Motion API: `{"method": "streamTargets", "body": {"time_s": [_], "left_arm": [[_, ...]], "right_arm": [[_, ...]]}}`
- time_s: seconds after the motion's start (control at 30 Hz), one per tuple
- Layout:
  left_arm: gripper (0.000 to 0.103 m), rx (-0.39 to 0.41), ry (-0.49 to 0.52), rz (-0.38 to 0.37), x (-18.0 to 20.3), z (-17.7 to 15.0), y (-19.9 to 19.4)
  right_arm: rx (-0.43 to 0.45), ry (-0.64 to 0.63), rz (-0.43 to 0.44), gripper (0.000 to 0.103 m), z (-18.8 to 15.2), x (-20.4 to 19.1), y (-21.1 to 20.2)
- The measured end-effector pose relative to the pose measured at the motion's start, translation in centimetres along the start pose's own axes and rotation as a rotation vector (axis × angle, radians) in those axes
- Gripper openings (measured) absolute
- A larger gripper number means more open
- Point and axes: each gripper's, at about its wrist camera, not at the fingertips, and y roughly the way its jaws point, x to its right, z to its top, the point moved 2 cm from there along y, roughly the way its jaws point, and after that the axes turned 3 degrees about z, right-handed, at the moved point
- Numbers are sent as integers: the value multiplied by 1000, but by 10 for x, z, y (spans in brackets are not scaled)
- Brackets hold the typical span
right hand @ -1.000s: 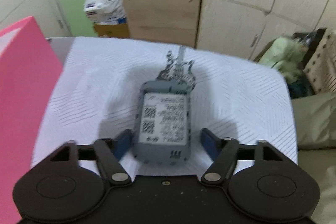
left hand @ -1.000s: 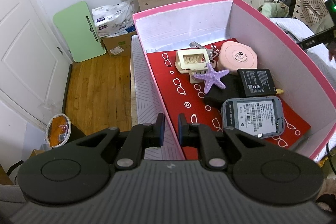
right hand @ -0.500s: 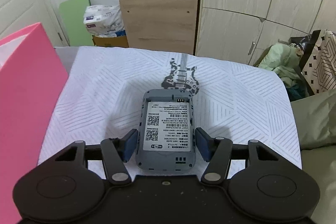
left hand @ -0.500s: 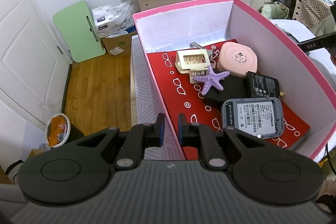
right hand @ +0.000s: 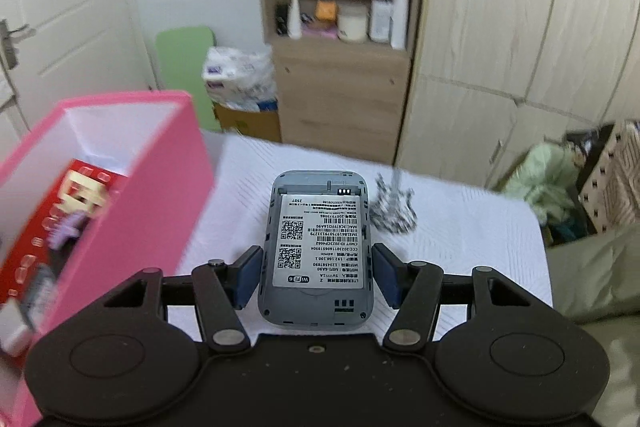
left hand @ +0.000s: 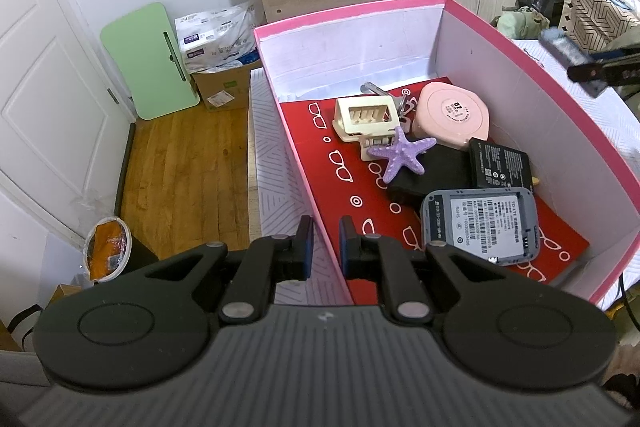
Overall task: Organize rigid objects
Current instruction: 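Place the grey power bank into the box and release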
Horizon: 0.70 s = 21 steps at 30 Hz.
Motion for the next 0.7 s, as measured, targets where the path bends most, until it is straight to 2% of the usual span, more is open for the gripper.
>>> {"method": "streamTargets", "body": {"time_s": [0.17,0.33,0.4,0.53,0.6,0.7], "left_arm": [[11,1,-2,-1,0,0,0],[11,6,-7,0,0,-1,-1],[11,7,-9,-1,0,-1,-1],[11,11,-15,-7,-1,-1,-1],[12,12,-17,-8,-1,-1,0],[12,12,-19,-10,-2,-1,-1]], "right_arm": [[80,-59,82,64,14,-30,-33],[118,-108,254,64,26,-64,-52],[89,-96,356,64,31,-76,-48],[-22,-20,543,64,40,-99,-23],[-87,12,621,64,44,-114,-6],[-167,45,690,64,47,-138,19]]}}
